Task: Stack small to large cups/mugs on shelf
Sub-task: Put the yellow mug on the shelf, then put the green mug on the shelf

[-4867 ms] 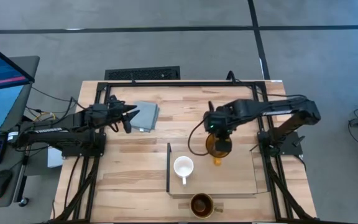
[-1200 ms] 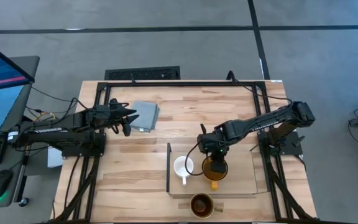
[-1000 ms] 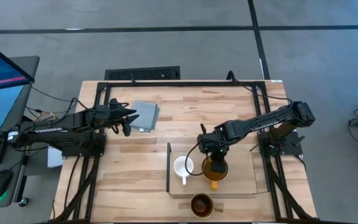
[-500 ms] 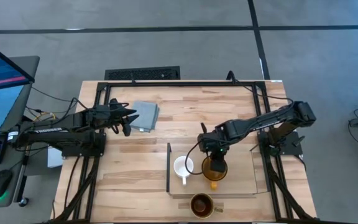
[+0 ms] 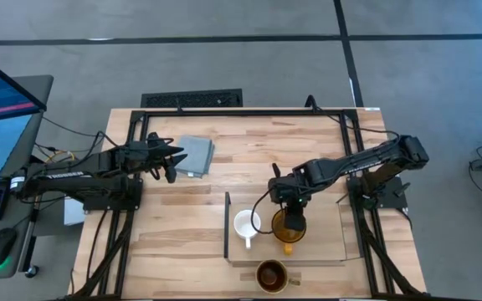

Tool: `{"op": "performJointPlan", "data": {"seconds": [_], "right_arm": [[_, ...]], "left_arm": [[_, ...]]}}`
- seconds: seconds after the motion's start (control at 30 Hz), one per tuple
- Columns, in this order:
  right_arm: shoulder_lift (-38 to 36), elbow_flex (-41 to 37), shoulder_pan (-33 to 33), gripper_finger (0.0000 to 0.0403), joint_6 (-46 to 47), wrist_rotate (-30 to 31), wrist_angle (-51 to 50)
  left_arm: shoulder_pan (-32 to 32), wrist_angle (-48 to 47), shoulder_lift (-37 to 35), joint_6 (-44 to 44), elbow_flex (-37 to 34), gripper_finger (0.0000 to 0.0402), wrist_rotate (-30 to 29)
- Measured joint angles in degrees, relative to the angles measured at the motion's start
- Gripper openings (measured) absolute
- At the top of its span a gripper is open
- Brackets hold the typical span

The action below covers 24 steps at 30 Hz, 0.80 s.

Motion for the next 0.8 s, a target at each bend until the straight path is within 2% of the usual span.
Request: {"op": "performJointPlan", "data": {"seconds": [0.3, 0.8], "right_arm": [[0.1, 0.6, 0.0, 0.0123, 0.1, 0.2, -1.0], [-0.6, 7.2, -0.4, 0.0123, -1.0, 7.6, -9.7]], "left_arm": [[0.0, 0.0, 0.0, 0.0, 0.0, 0.0121, 0.0], [0.0, 0.0, 0.0, 0.0, 0.0, 0.0121, 0.0]]}}
